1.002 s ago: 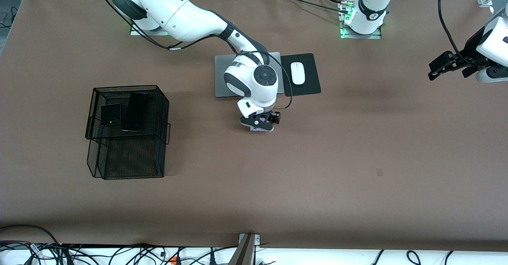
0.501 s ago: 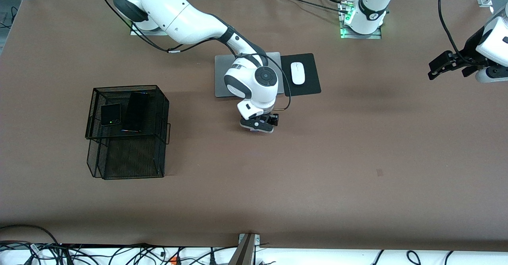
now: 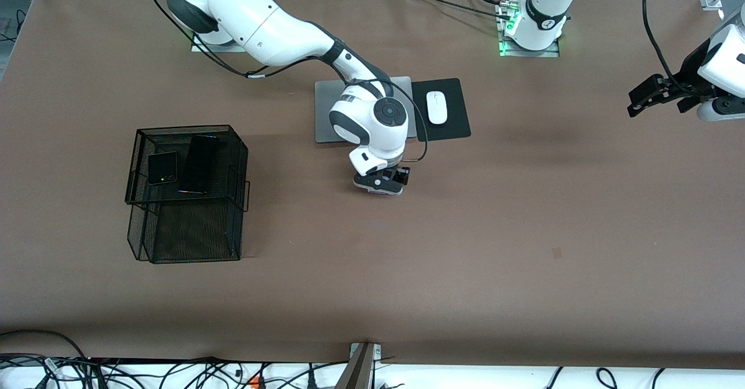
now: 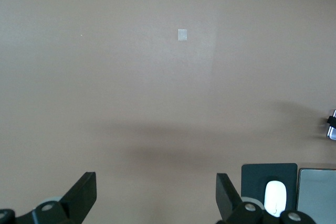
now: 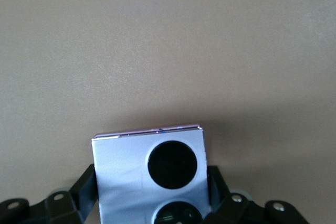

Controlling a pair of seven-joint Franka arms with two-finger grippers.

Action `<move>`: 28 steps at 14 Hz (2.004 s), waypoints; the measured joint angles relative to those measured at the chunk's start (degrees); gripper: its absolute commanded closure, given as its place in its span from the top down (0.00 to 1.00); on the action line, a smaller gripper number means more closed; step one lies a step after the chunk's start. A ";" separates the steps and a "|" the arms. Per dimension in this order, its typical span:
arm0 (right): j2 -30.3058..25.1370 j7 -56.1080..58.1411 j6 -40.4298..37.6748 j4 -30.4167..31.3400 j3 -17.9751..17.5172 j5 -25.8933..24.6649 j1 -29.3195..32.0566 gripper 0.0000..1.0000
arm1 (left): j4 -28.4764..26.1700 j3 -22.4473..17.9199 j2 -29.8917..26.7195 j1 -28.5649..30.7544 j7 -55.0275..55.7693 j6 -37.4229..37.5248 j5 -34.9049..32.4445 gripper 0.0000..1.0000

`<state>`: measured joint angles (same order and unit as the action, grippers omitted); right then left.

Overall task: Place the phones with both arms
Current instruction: 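Carry the white flip phone to the mesh basket with the right gripper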

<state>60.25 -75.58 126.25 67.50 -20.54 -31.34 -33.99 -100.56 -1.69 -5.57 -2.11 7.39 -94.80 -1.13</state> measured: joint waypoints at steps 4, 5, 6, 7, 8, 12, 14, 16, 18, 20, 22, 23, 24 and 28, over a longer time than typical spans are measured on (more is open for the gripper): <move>-0.12 0.17 -0.70 -0.54 -0.12 0.00 0.12 0.00 | 0.01 0.05 0.00 -0.01 0.00 0.56 0.00 1.00; -0.39 0.22 -2.20 -1.06 -0.74 0.00 0.25 0.00 | 0.01 0.05 0.00 -0.01 0.00 0.64 0.00 1.00; -0.98 0.24 -4.30 -1.63 -2.13 0.00 0.58 0.00 | 0.01 0.05 0.00 -0.01 0.00 0.66 0.00 1.00; -1.82 0.24 -6.89 -2.63 -4.07 0.00 1.06 0.00 | 0.01 0.06 0.00 -0.02 0.00 0.68 0.00 1.00; -2.90 0.24 -10.35 -4.07 -6.25 0.00 1.60 0.00 | 0.01 0.08 0.00 -0.02 0.00 0.69 0.00 1.00; -7.75 1.57 -24.09 -9.09 -13.91 0.09 4.38 0.00 | 0.03 0.09 0.00 -0.02 0.00 0.70 0.00 1.00; -10.73 6.61 -29.06 -9.75 -14.66 1.87 6.26 0.00 | 0.04 0.10 0.00 -0.02 0.00 0.71 0.00 1.00; -13.76 13.99 -34.27 -9.99 -14.54 4.14 9.10 0.00 | 0.04 0.10 0.00 -0.02 0.00 0.72 0.00 1.00; -16.99 23.84 -39.36 -10.06 -12.69 6.91 12.25 0.00 | 0.04 0.10 0.00 -0.02 0.00 0.72 0.00 1.00; -20.28 34.13 -42.20 -10.08 -6.29 12.22 13.58 0.00 | 0.04 0.12 0.00 -0.03 0.00 0.73 0.00 1.00; -23.43 47.36 -43.25 -10.03 4.41 19.16 13.81 0.00 | 0.04 0.14 0.00 -0.04 0.00 0.74 0.00 1.00; -24.49 54.30 -43.41 -9.94 10.13 22.76 13.96 0.00 | 0.04 0.14 0.00 -0.04 0.00 0.74 0.00 1.00; -25.12 61.31 -43.43 -9.85 15.95 26.26 14.19 0.00 | 0.04 0.15 0.00 -0.05 0.00 0.75 0.00 1.00; -24.87 81.10 -42.07 -8.72 32.36 35.62 15.75 0.00 | 0.04 0.16 0.00 -0.05 0.00 0.76 0.00 1.00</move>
<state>35.37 5.53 84.18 58.78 11.81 4.28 -18.24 -100.52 -1.54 -5.57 -2.17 7.38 -94.04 -1.13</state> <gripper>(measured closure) 0.137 0.000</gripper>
